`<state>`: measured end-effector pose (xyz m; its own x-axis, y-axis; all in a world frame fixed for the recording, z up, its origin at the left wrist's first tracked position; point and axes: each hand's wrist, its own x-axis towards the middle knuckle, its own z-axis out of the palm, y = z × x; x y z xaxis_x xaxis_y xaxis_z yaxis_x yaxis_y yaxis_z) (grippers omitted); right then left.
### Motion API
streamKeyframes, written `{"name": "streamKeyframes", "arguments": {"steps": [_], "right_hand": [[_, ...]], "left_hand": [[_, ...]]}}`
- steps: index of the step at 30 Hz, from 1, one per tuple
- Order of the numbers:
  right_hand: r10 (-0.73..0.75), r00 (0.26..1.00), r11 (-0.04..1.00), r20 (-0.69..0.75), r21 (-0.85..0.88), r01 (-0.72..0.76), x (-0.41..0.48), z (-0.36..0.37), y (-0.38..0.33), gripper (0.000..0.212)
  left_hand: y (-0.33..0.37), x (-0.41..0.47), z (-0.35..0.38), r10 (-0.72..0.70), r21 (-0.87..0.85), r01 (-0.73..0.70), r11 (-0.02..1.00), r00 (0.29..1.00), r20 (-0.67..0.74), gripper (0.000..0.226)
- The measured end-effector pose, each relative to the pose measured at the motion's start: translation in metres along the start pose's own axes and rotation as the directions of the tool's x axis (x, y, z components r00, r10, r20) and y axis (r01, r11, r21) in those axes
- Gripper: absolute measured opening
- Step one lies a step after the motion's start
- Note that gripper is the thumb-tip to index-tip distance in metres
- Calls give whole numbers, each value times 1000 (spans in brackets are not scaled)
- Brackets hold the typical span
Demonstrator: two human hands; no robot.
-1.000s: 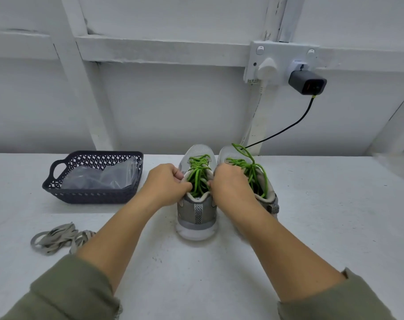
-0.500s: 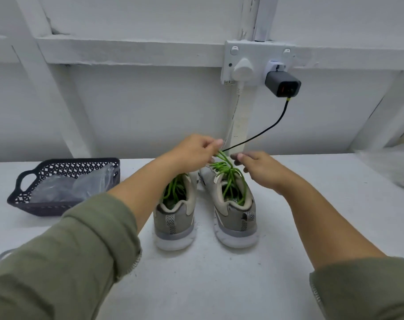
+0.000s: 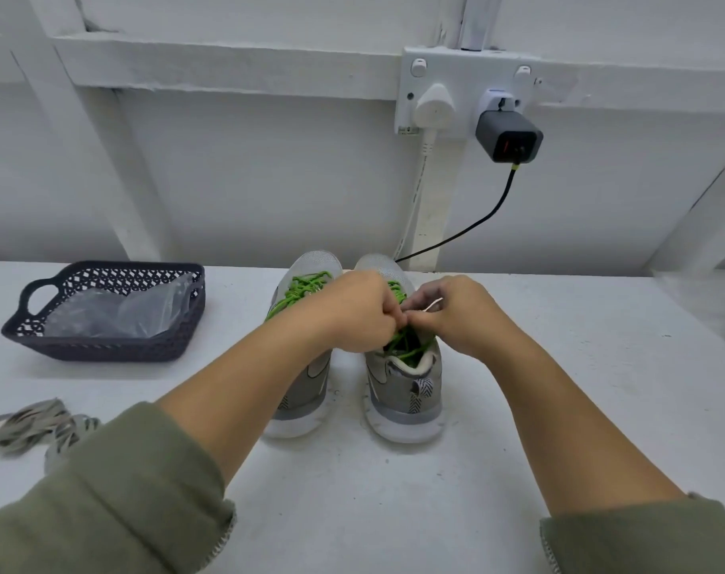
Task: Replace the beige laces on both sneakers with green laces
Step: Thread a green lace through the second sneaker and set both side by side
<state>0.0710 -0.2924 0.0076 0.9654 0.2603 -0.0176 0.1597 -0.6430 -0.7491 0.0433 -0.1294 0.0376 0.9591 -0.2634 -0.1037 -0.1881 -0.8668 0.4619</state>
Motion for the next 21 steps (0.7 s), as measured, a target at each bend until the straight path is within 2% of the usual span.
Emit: {"name": "streamKeyframes", "arguments": {"steps": [2, 4, 6, 9, 11, 14, 15, 18, 21], "right_hand": [[14, 999, 1000, -41, -12, -15, 2, 6, 1, 9], [10, 995, 998, -96, -57, -16, 5, 14, -1, 14], [-16, 994, 993, -108, -116, 3, 8, 18, -3, 29], [-4, 1000, 970, -26, -244, -2, 16, 17, -9, 48], [13, 1000, 913, 20, -407, -4, 22, 18, -15, 46], [-20, 1000, 845, 3, -534, 19, 25, 29, -17, 34], [-45, 999, 832, -30, -554, 21, 25, 33, -17, 29], [-81, 986, 824, -146, -567, -17, 23, 39, -16, 25], [-51, 990, 838, -135, -545, -31, 23, 38, -15, 28]], "left_hand": [[-1, 0, 2, -41, -47, 39, 998, 998, -39, 17], [0, 1, 4, -138, -119, 120, 986, 977, -161, 16], [2, 4, 8, -221, -75, 208, 975, 942, -252, 33], [6, 10, 12, -297, 46, 313, 949, 932, -208, 48], [7, 16, 11, -309, 69, 323, 944, 937, -161, 45], [8, 18, 10, -306, 56, 316, 947, 943, -133, 26], [8, 17, 10, -302, 55, 311, 949, 944, -130, 22], [8, 13, 15, -300, 67, 308, 949, 948, -107, 33], [10, 13, 26, -324, 97, 335, 937, 939, -112, 31]]}}
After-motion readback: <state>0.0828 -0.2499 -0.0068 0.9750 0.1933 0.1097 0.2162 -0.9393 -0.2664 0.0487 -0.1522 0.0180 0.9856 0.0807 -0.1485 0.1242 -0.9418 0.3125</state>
